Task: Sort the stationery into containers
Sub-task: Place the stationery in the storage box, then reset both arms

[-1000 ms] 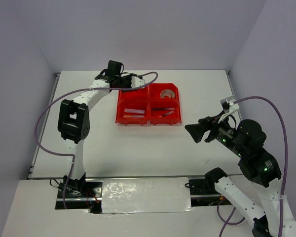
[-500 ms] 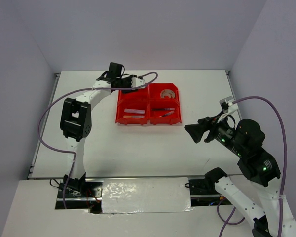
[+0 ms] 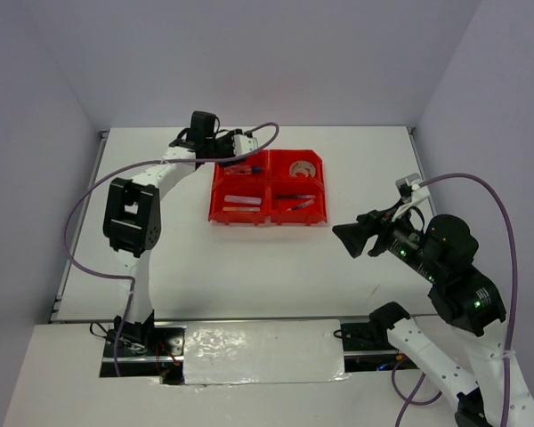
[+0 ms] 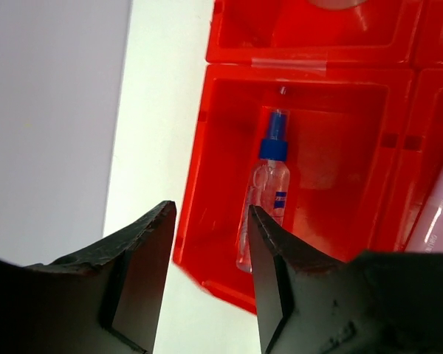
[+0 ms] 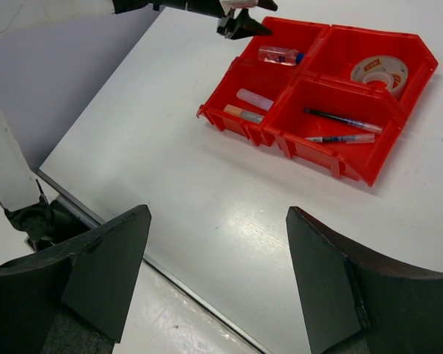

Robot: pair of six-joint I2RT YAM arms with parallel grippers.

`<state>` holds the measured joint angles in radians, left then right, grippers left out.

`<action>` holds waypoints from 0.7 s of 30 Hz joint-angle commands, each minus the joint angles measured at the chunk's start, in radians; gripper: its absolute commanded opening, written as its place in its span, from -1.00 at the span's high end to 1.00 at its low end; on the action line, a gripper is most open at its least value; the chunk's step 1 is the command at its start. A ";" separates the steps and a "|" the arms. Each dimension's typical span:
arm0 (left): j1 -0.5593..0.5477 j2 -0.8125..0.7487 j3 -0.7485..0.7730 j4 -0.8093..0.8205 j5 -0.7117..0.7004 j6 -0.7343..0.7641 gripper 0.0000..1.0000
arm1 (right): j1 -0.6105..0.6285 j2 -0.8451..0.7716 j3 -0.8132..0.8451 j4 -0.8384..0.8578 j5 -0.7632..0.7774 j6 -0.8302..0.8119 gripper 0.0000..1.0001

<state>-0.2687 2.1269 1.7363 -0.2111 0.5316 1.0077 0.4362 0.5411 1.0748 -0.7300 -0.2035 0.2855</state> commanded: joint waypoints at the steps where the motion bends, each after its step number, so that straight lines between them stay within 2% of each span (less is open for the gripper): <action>1: 0.013 -0.175 -0.035 0.120 0.080 -0.101 -0.13 | 0.006 0.019 0.025 0.021 -0.004 -0.020 -0.63; 3: 0.013 -0.255 -0.095 0.239 0.044 -0.205 -0.20 | 0.006 0.025 0.036 0.018 -0.002 -0.020 -0.64; 4: 0.013 -0.345 -0.118 0.277 0.022 -0.248 -0.30 | 0.006 0.023 0.036 0.020 0.007 -0.019 -0.64; 5: 0.013 -0.392 -0.163 0.317 -0.004 -0.362 -0.46 | 0.006 0.020 0.037 0.023 0.018 -0.020 -0.63; 7: 0.014 -0.526 -0.202 0.389 -0.117 -0.472 -0.99 | 0.007 0.016 0.042 0.012 0.059 -0.023 -0.65; 8: 0.014 -0.565 -0.224 0.397 -0.168 -0.600 -0.99 | 0.006 0.017 0.050 0.007 0.079 -0.025 -0.69; 9: 0.014 -0.602 -0.224 0.392 -0.305 -0.669 -0.99 | 0.006 0.017 0.056 0.003 0.099 -0.028 -0.71; 11: 0.019 -0.686 -0.192 0.282 -0.445 -0.881 -0.99 | 0.007 0.016 0.069 -0.008 0.154 -0.034 -0.74; 12: 0.020 -0.711 -0.181 0.224 -0.491 -0.932 -0.99 | 0.007 0.014 0.076 -0.012 0.174 -0.037 -0.78; 13: 0.022 -0.760 -0.176 0.097 -0.548 -0.980 -0.99 | 0.007 0.008 0.080 -0.022 0.191 -0.037 -0.81; 14: 0.022 -0.789 -0.187 0.046 -0.603 -1.099 -0.99 | 0.006 0.005 0.089 -0.025 0.231 -0.049 -0.87; 17: 0.023 -0.939 -0.285 -0.113 -0.726 -1.256 -0.99 | 0.006 -0.016 0.094 -0.046 0.306 -0.058 -0.95; 21: 0.023 -1.193 -0.421 -0.266 -0.815 -1.334 -0.99 | 0.006 -0.041 0.103 -0.077 0.349 -0.054 -0.99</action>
<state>-0.2470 1.0367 1.3911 -0.2619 -0.1368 -0.1440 0.4362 0.5175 1.1339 -0.7773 0.0616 0.2470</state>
